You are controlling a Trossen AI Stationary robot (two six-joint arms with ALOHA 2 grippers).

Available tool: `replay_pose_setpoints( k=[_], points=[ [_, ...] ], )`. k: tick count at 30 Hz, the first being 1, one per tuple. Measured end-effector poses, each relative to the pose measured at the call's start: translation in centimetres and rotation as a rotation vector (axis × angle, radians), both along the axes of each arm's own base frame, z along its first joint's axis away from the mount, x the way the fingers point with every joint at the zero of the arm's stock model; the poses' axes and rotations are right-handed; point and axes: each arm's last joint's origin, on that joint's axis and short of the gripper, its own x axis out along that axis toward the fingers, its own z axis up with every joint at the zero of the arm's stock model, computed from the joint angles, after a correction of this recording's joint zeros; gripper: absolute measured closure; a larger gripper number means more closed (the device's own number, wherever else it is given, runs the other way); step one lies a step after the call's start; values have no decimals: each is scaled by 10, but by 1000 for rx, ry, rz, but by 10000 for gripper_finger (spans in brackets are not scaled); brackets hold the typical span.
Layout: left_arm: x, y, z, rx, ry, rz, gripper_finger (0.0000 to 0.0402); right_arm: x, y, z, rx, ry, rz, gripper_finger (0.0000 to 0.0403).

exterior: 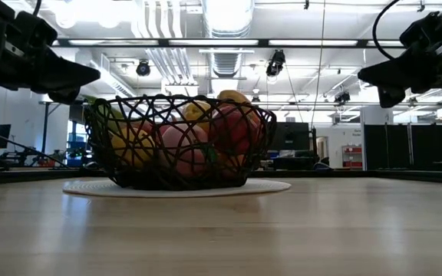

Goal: Build produce basket
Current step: Return to Home Position

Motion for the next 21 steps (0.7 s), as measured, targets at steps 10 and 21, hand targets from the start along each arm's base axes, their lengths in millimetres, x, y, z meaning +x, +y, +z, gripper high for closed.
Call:
replay_pose_setpoints(
  k=[10,21],
  points=[
    [2,0,-4,0,42,1,401,0,0,1,2,-6,-2,376],
    [4,0,-6,1,76,1,401,0,0,1,1,-8,-2,376]
  ],
)
